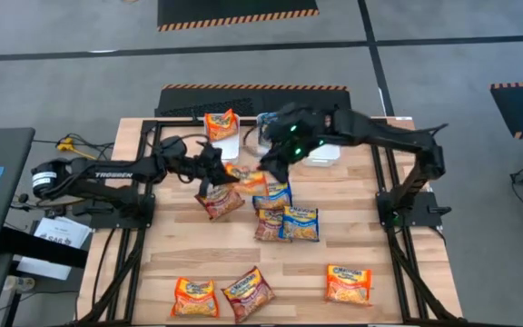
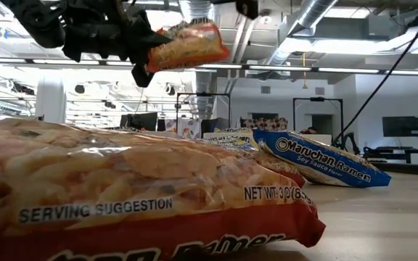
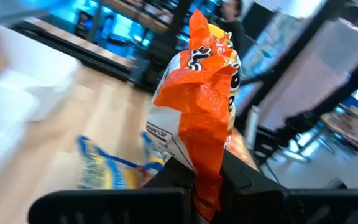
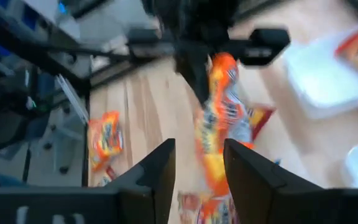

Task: Sort Maruchan noodles
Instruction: Put the middle orange noodle soup pack into the left white bin

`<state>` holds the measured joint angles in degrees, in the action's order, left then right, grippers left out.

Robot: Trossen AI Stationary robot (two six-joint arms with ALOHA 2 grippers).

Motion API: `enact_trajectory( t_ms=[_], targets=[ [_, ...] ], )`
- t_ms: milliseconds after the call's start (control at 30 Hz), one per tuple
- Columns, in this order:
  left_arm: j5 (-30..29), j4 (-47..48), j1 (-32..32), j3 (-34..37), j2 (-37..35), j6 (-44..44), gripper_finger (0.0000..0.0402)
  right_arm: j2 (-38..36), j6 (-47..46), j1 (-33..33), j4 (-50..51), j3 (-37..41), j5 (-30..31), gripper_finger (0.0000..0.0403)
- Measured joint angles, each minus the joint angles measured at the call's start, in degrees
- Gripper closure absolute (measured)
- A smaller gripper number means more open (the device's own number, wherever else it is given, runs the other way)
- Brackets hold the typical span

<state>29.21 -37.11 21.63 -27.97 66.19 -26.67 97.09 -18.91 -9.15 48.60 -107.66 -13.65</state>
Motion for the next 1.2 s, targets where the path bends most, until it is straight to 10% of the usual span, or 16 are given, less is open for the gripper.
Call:
enact_trajectory(
  t_ms=[700, 1200],
  targets=[
    [-1.78, 11.03, 32.72, 0.00, 0.00, 12.12, 0.0395, -11.77, 14.93, -12.97, 6.43, 0.02, 0.20, 0.0239],
    [-7.37, 16.05, 37.40, -1.07, 8.11, 17.46, 0.0396, -11.53, 14.42, -17.36, 8.40, 0.04, 0.26, 0.0239]
  ],
)
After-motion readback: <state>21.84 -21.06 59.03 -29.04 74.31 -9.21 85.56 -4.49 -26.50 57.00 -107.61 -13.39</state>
